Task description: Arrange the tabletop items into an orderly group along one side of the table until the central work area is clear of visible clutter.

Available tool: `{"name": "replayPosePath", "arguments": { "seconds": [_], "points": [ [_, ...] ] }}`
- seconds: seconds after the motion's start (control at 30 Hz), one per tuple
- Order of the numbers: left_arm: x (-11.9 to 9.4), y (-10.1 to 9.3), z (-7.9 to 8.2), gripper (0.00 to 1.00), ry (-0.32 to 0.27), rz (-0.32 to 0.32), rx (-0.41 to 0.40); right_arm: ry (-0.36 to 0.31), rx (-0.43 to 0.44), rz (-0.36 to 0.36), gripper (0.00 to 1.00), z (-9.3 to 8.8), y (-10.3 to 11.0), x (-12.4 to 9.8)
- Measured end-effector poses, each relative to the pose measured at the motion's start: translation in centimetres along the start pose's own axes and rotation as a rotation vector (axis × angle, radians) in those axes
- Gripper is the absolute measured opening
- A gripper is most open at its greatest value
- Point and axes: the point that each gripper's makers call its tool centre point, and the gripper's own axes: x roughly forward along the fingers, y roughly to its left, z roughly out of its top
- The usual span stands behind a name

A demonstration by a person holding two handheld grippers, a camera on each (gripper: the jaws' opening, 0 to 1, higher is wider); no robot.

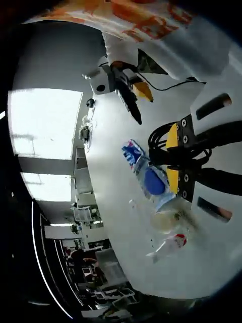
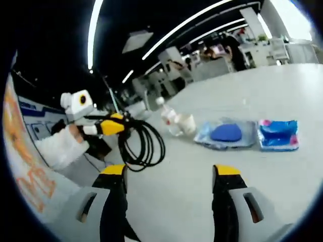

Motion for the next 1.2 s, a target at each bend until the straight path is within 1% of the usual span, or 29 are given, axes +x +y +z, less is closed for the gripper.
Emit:
{"name": "replayPosePath", "arguments": {
  "seconds": [0.07,0.1,0.13,0.17,0.2,0.23,0.27,0.3,0.33,0.37,0.4,0.43,0.5,0.53,0.6,0.63,0.7,0.73,0.77,0.83,0.87,0.93,0.97,1.03,1.07,1.1,1.13,1.17,1.2],
  "points": [
    [0.2,-0.9,0.6,0.06,-0.006,-0.031,0.047,0.008,0.022,0.017,0.75,0.2,0.1,0.4],
    [0.3,-1.5,0.9,0.06,-0.01,-0.055,0.072,0.014,0.017,0.024,0.76,0.2,0.2,0.7],
    [0.3,-1.8,0.8,0.06,0.001,-0.057,0.069,0.019,-0.007,0.039,0.76,0.2,0.5,0.9],
    [0.4,-2.3,0.9,0.06,0.008,-0.067,0.107,0.024,-0.041,0.054,0.76,0.2,0.9,1.3],
    [0.4,-2.6,1.0,0.05,-0.002,-0.071,0.122,0.023,-0.047,0.056,0.76,0.2,1.0,1.5],
    [0.4,-3.0,1.1,0.05,-0.008,-0.083,0.119,0.028,-0.075,0.089,0.78,0.1,1.8,2.3],
    [0.4,-3.5,1.3,0.05,-0.02,-0.103,0.124,0.047,-0.103,0.125,0.78,-0.3,2.4,2.8],
    [0.3,-4.1,1.6,0.05,-0.026,-0.135,0.124,0.119,-0.161,0.144,0.78,-1.4,2.6,3.5],
    [0.2,-4.3,1.8,0.05,-0.023,-0.144,0.134,0.163,-0.225,0.137,0.75,-1.9,2.4,3.8],
    [0.1,-4.6,2.0,0.05,-0.017,-0.147,0.158,0.177,-0.282,0.133,0.72,-1.9,2.3,4.0],
    [0.0,-4.6,2.2,0.05,-0.008,-0.149,0.19,0.184,-0.343,0.15,0.68,-1.7,2.6,4.3],
    [-0.2,-4.6,2.2,0.05,0.011,-0.146,0.237,0.183,-0.348,0.171,0.61,-1.7,3.0,4.4],
    [-0.4,-4.4,2.2,0.05,0.024,-0.137,0.247,0.15,-0.289,0.223,0.5,-1.0,4.1,4.4],
    [-0.4,-4.4,2.2,0.05,0.022,-0.136,0.246,0.138,-0.265,0.243,0.4,-0.9,4.5,4.4],
    [-0.6,-4.1,2.2,0.05,0.01,-0.132,0.237,0.152,-0.199,0.283,0.26,-1.2,5.2,4.2],
    [-0.7,-4.0,2.2,0.05,-0.001,-0.134,0.222,0.15,-0.211,0.265,0.22,-1.2,4.8,4.3],
    [-0.8,-4.0,2.1,0.05,-0.004,-0.132,0.204,0.152,-0.207,0.271,0.16,-1.3,5.1,4.3],
    [-0.7,-4.0,1.9,0.06,-0.008,-0.128,0.203,0.151,-0.196,0.249,0.13,-1.2,4.9,4.3],
    [-0.7,-3.9,1.8,0.06,-0.009,-0.124,0.196,0.147,-0.191,0.228,0.11,-1.1,4.6,4.3],
    [-0.7,-3.5,1.7,0.06,-0.023,-0.099,0.179,0.146,-0.187,0.235,0.1,-1.0,4.9,4.1],
    [-0.6,-3.5,1.7,0.06,-0.042,-0.096,0.147,0.148,-0.175,0.232,0.09,-1.0,5.0,3.9],
    [-0.5,-3.4,1.6,0.07,-0.055,-0.089,0.084,0.157,-0.145,0.21,0.08,-1.0,4.9,3.6],
    [-0.4,-3.2,1.6,0.09,-0.067,-0.081,0.059,0.173,-0.117,0.202,0.05,-1.3,5.0,3.3],
    [-0.3,-2.6,1.9,0.12,-0.133,-0.063,-0.036,0.158,-0.059,0.194,0.05,-1.4,4.8,2.9],
    [-0.4,-2.4,2.2,0.15,-0.17,-0.065,-0.105,0.148,-0.023,0.199,0.05,-1.5,4.8,2.8],
    [-0.4,-1.9,2.2,0.22,-0.207,-0.054,-0.207,0.127,0.024,0.174,0.05,-1.6,4.3,2.6],
    [-0.5,-1.6,2.1,0.29,-0.213,-0.042,-0.24,0.115,0.062,0.159,0.05,-1.7,3.9,2.4],
    [-0.6,-0.8,1.9,0.37,-0.24,-0.009,-0.302,0.096,0.117,0.147,0.05,-1.7,3.4,2.1],
    [-0.8,-0.4,1.9,0.47,-0.261,0.008,-0.319,0.077,0.147,0.133,0.05,-1.6,3.0,1.8]
  ]
}}
